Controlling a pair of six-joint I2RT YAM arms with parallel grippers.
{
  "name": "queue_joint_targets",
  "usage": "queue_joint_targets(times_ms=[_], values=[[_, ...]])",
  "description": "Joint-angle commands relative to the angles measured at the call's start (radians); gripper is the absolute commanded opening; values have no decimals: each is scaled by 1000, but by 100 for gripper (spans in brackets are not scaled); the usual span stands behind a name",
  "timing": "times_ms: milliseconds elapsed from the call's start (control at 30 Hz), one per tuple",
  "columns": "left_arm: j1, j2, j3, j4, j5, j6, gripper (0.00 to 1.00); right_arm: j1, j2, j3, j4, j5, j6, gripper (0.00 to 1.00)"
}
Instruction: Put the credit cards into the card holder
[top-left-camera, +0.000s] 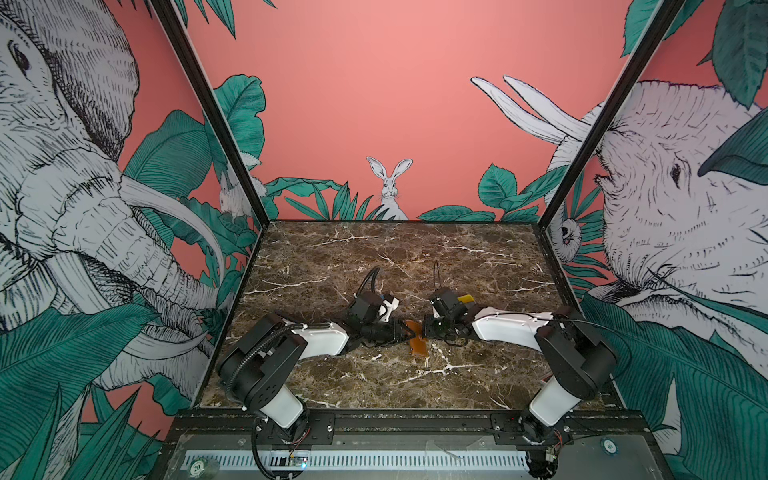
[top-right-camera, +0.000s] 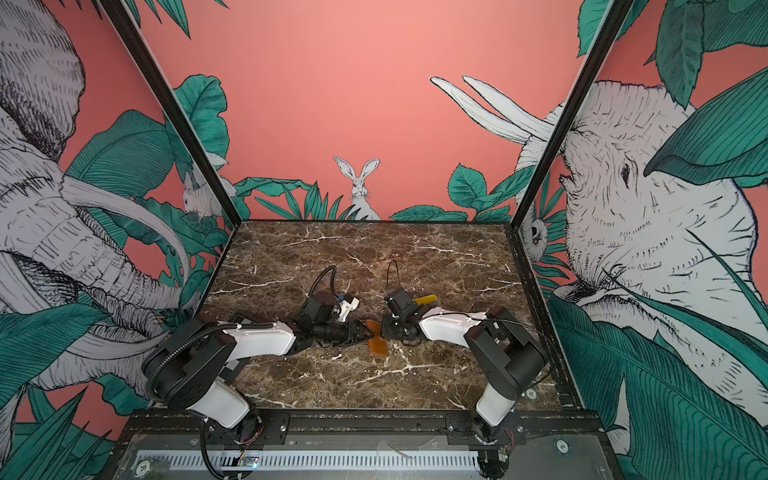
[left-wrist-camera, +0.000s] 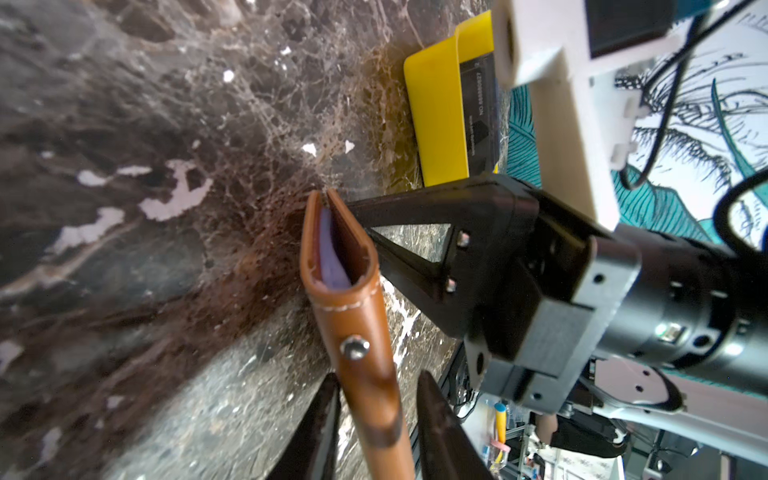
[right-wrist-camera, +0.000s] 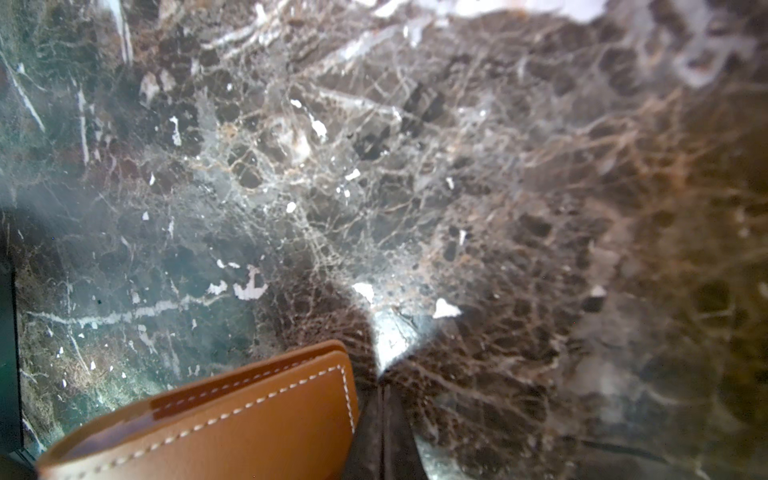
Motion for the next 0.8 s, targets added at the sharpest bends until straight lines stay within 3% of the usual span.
queue_joint_targets(times_ms=[0,533,767], values=[[4,4,15,11,9,-7,30,8,20,-13,-54,46,5,6],[4,14,18,-46,-14,18,12,19,-58,-33,-111,113,-3,5],[4,-19,-8,-32,-26,24,4,38,-180,-51,-133,120,-15,5]])
